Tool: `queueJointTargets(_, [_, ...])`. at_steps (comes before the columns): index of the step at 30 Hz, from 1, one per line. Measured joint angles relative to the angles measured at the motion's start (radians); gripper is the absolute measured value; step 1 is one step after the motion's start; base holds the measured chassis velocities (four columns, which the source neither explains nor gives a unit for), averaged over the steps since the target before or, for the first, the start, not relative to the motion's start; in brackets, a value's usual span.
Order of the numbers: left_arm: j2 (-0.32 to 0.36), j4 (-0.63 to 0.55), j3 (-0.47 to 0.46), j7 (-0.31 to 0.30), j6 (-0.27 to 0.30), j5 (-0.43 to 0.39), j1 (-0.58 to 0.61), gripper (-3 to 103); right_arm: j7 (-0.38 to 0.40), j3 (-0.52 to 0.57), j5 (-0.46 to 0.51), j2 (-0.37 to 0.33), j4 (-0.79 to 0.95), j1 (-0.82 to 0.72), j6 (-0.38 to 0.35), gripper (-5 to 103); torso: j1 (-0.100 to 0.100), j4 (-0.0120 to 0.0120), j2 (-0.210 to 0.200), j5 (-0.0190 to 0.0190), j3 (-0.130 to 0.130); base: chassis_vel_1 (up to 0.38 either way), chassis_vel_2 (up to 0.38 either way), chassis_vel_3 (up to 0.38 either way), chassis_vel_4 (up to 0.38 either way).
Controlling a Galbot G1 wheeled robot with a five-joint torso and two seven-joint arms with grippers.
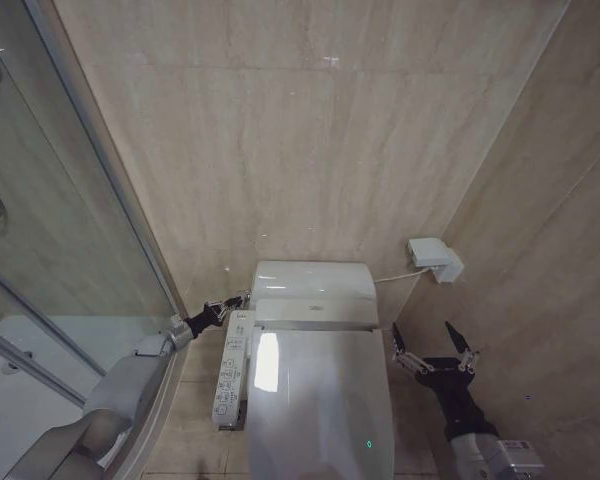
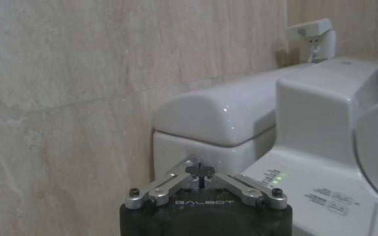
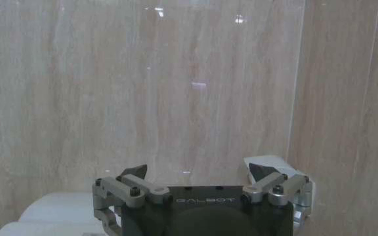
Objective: Open the toilet lid, clean the toilet bowl with a toilet brush, close the toilet lid, and flush.
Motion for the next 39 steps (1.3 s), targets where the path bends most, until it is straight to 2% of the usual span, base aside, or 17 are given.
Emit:
queueJointTargets(10, [0.008,0.009,0.008,0.021,0.003,-0.003,-0.011,0,0.0,0.0,0.0,0.0,0.0,0.0,0.0,100,0.0,-0.0002,0.0,0.0001,0.0,0.0,0.0,0.0,0.0])
queueJointTargets(24, [-0.014,0.06,0.009,0.055,0.011,0.011,-0.023,0,0.0,0.0,0.0,0.0,0.0,0.0,0.0,100,0.0,0.0003,0.0,0.0004,0.0,0.0,0.0,0.0,0.0])
queueJointTargets(39, [-0.046,0.108,0.0,0.076,0.051,0.031,-0.037,0,0.0,0.0,0.0,0.0,0.0,0.0,0.0,100,0.0,0.0003,0.0,0.0004,0.0,0.0,0.0,0.0,0.0])
